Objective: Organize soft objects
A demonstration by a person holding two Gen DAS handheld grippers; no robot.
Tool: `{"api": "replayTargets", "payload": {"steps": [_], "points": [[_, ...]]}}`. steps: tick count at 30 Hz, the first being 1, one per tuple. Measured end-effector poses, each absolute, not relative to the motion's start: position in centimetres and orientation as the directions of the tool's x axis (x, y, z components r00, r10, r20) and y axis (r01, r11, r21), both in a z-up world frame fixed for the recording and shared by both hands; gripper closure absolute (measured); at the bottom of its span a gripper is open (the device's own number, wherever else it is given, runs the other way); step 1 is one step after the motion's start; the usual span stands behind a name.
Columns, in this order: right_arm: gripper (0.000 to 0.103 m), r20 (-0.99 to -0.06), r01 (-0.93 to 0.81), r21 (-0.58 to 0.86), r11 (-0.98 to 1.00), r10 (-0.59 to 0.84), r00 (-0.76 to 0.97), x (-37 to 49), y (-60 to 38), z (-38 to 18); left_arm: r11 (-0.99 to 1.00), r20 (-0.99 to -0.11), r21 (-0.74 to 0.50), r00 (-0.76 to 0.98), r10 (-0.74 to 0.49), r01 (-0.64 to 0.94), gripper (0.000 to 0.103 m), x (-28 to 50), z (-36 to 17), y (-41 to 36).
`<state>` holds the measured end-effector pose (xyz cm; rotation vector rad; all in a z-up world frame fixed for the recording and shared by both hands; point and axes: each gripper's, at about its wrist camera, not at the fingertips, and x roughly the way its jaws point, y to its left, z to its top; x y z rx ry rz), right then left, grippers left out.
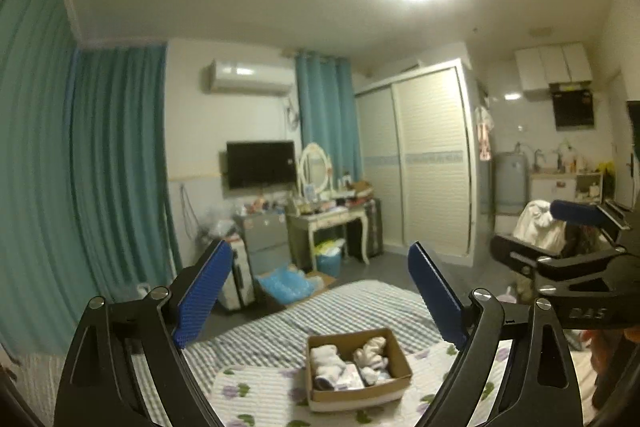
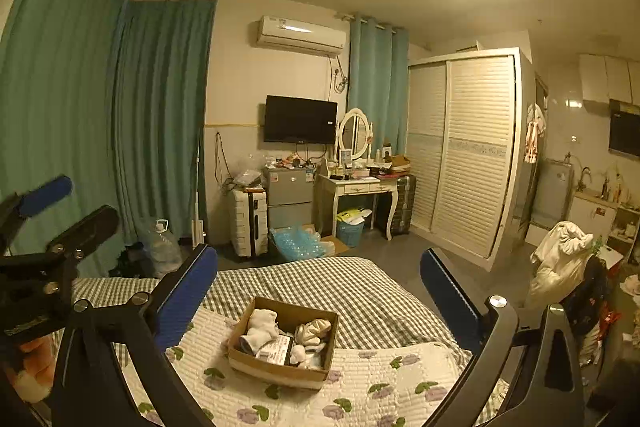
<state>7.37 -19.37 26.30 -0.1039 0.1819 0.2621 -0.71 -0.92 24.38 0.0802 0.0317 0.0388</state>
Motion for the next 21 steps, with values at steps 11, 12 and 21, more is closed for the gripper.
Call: {"api": "replayTargets", "payload": {"steps": [11, 12, 21], "points": [[0.0, -0.153, -0.276, -0.033, 0.961, 0.268, 0.951, 4.5, -18.9, 18.4, 0.996, -0.098, 0.075, 0.993, 0.058, -0.051, 0.012, -0.2, 15.7, 0.8], [0.0, -0.156, -0.272, -0.029, 0.962, 0.264, 0.952, 4.9, -18.8, 17.0, 0.997, -0.113, 0.063, 0.992, 0.061, -0.054, 0.012, 0.3, 14.8, 1.0], [0.0, -0.23, -0.256, 0.038, 0.966, 0.258, 0.938, 9.9, -18.7, 7.0, 0.998, -0.237, -0.016, 0.97, 0.06, -0.066, 0.012, 5.0, 6.3, 3.3]]}}
